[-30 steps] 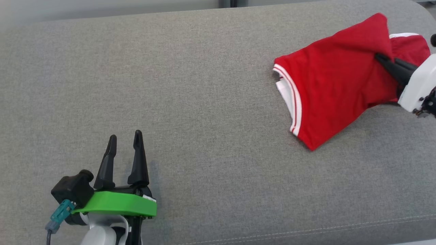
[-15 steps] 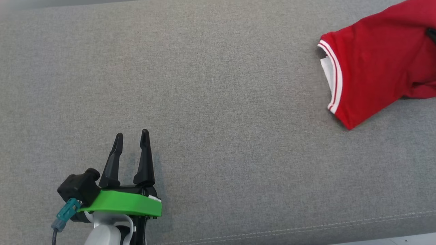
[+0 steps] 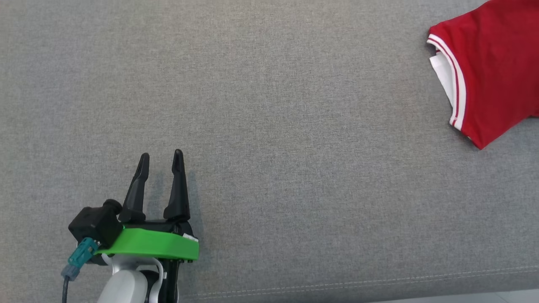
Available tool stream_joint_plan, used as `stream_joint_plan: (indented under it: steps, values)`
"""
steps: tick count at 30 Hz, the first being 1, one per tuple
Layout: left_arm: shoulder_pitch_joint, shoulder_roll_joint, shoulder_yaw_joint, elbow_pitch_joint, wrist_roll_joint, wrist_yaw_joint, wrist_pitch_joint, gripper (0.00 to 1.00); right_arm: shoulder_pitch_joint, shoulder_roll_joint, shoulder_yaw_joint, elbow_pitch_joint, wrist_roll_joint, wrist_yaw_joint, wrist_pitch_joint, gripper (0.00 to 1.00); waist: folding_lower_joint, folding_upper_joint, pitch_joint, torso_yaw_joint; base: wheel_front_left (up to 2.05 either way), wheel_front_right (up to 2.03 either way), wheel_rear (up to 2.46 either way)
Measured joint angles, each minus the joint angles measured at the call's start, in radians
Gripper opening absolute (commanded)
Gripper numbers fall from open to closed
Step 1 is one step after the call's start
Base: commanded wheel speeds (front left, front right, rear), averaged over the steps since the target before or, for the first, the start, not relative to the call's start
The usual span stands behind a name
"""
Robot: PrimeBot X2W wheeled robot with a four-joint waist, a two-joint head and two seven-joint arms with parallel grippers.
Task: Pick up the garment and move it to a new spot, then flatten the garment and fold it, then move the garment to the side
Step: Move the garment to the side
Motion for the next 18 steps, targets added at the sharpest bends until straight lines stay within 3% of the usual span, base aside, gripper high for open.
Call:
stream_joint_plan:
  steps: [8, 18]
  values:
    - [-0.014, 0.009, 0.001, -0.017, 0.018, 0.000, 0.010, 1.00, -0.014, -0.030, -0.012, 0.045, -0.014, -0.020, -0.010, 0.00, 0.0000, 0.0000, 0.039, 0.011, 0.00, 0.00, 0.00]
    - [-0.014, 0.028, 0.005, -0.029, 0.039, 0.000, 0.037, 1.00, 0.013, -0.043, -0.014, 0.145, -0.024, -0.079, -0.051, 0.00, 0.0000, 0.0000, 0.073, 0.017, 0.00, 0.00, 0.00]
